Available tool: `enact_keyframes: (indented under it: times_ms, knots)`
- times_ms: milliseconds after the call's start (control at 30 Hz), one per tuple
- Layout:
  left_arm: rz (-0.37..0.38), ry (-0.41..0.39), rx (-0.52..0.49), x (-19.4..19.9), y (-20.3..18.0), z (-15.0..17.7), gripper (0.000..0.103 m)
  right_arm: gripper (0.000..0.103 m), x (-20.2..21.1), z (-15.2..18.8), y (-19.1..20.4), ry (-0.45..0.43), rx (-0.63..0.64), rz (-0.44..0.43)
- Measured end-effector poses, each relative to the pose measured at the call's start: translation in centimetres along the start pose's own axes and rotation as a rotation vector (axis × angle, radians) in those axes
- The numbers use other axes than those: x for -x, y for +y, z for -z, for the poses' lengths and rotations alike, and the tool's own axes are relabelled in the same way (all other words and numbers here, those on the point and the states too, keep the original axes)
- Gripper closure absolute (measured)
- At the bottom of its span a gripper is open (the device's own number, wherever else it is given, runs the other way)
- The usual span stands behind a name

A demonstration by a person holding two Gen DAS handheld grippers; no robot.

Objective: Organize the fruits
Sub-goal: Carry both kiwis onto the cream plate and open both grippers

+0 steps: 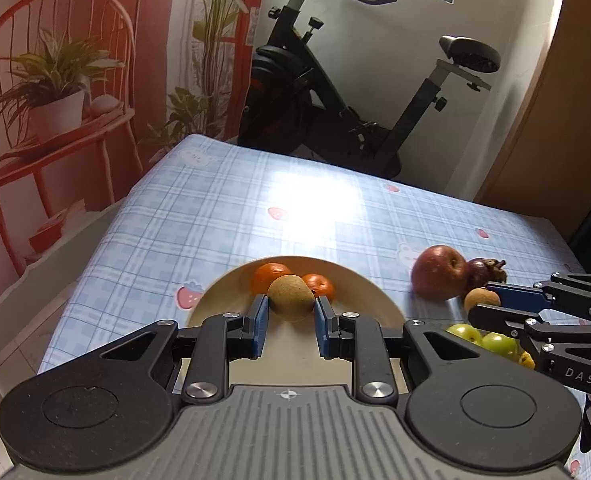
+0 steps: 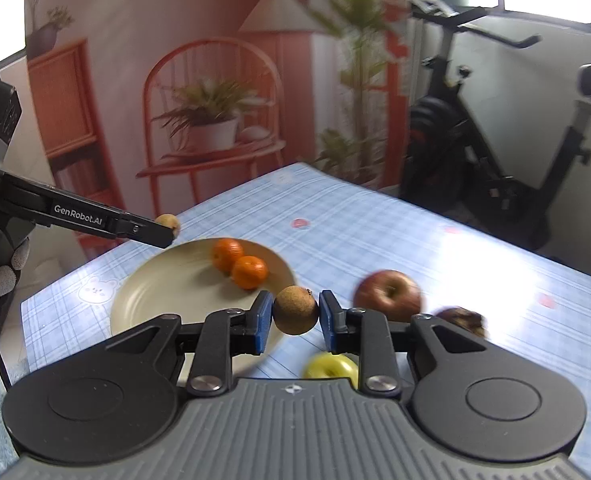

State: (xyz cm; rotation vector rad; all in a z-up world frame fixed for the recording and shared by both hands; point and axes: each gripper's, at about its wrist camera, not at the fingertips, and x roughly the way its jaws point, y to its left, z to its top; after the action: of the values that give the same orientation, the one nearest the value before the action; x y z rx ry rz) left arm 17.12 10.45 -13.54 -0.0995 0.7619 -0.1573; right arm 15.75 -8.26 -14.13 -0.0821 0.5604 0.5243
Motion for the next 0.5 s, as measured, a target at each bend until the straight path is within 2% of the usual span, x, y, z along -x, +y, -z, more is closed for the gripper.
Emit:
enact_keyframes:
  times_ms: [233, 500]
  knots:
    - [0.003, 0.068, 0.038, -3.6, 3.3, -0.1, 0.077, 0.075, -8.3, -1.4, 1.4, 0.149, 0.063, -0.01]
    - [0.003, 0.102, 0.019, -6.1, 3.7, 0.2, 0.077, 0.075, -11.9, -1.5, 1.8, 0.2, 0.118, 0.012]
